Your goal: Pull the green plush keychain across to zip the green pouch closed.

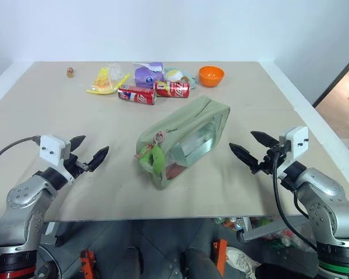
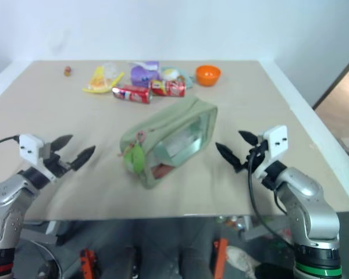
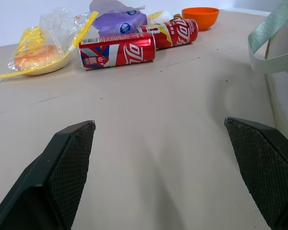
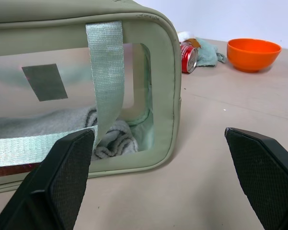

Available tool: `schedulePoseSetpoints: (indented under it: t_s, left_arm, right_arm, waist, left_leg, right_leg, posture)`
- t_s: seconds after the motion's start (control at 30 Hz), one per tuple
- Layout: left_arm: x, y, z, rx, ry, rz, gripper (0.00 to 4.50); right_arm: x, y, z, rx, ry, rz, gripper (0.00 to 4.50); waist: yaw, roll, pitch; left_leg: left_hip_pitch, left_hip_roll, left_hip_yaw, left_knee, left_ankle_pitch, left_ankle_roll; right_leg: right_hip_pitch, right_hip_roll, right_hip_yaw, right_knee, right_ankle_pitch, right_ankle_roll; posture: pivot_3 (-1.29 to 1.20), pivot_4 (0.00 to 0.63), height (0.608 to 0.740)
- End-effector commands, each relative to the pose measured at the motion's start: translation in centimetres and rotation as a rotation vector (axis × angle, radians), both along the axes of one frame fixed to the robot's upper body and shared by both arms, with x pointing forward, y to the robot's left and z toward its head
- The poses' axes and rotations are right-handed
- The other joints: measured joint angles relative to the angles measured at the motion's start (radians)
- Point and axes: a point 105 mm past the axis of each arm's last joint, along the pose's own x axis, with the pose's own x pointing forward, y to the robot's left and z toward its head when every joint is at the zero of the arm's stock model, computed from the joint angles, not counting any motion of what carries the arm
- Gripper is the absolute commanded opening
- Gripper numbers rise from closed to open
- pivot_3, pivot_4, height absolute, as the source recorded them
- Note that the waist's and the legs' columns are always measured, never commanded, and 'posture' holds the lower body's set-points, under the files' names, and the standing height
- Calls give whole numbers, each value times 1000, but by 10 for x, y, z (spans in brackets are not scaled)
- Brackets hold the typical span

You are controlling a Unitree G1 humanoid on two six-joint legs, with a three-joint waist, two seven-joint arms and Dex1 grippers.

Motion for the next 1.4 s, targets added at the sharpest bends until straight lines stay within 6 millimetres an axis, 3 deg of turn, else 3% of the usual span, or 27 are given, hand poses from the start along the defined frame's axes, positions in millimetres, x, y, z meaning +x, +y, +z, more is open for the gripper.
schedulePoseSetpoints:
  t_s: [0.03,0.4,0.5,0.63,0.77,0.9,1.03,1.23,1.27,1.4]
  left_arm:
    - [-3,0,10,18,-41,0,4478]
    - [-8,-8,15,-30,-30,-77,4478]
    - [-17,-16,37,-41,-63,-190,4478]
    - [-42,-37,81,-25,-66,-455,4478]
    - [-60,-52,99,48,-5,-639,4478]
    - [-65,-66,101,58,25,-723,4478]
    - [-65,-83,101,53,7,-759,4478]
    - [-65,-90,96,56,-4,-737,4478]
    - [-64,-90,96,57,-7,-728,4500]
    - [-64,-89,98,52,-17,-708,4500]
  right_arm:
    - [-1,-4,12,-26,-51,1,4500]
    - [-1,-10,8,-51,-57,12,4500]
    - [1,-9,12,-88,-71,41,4500]
    - [12,-6,43,-156,-128,152,4500]
    - [40,14,80,-232,-211,303,4500]
    - [62,43,94,-295,-241,452,4500]
    - [76,62,91,-342,-233,560,4500]
    - [83,68,83,-369,-185,638,4500]
    - [83,67,82,-375,-181,642,3973]
    - [82,59,82,-386,-178,647,2614]
  waist:
    - [0,0,0]
    - [0,0,0]
    - [0,0,0]
    - [-4,0,2]
    - [-26,2,2]
    - [-29,1,3]
    - [-25,0,3]
    - [-25,0,3]
    - [-25,0,3]
    - [-25,0,3]
  left_leg:
    - [0,0,0,0,0,0]
    - [0,0,0,0,0,0]
    - [0,0,0,0,0,0]
    - [-1,1,1,1,0,0]
    - [1,1,3,0,1,2]
    - [3,2,3,-1,1,2]
    - [-1,5,2,-1,1,2]
    - [-4,4,1,-1,-2,-1]
    - [-4,4,1,-1,-2,-1]
    - [-3,5,1,-1,-2,-1]
  right_leg:
    - [0,0,0,0,0,0]
    - [0,0,0,0,0,0]
    - [0,0,0,0,0,0]
    - [-2,1,0,0,1,-1]
    - [-2,1,3,0,1,-5]
    - [-1,4,5,0,2,-4]
    - [-5,8,5,0,2,-3]
    - [-7,8,4,0,5,-9]
    - [-7,8,5,0,5,-9]
    - [-7,8,5,0,5,-10]
  posture:
    - [0,150,740]
    - [0,150,740]
    - [0,150,740]
    - [0,150,740]
    - [0,150,740]
    - [0,150,740]
    - [0,150,740]
    - [0,150,740]
    - [0,150,740]
    - [0,150,740]
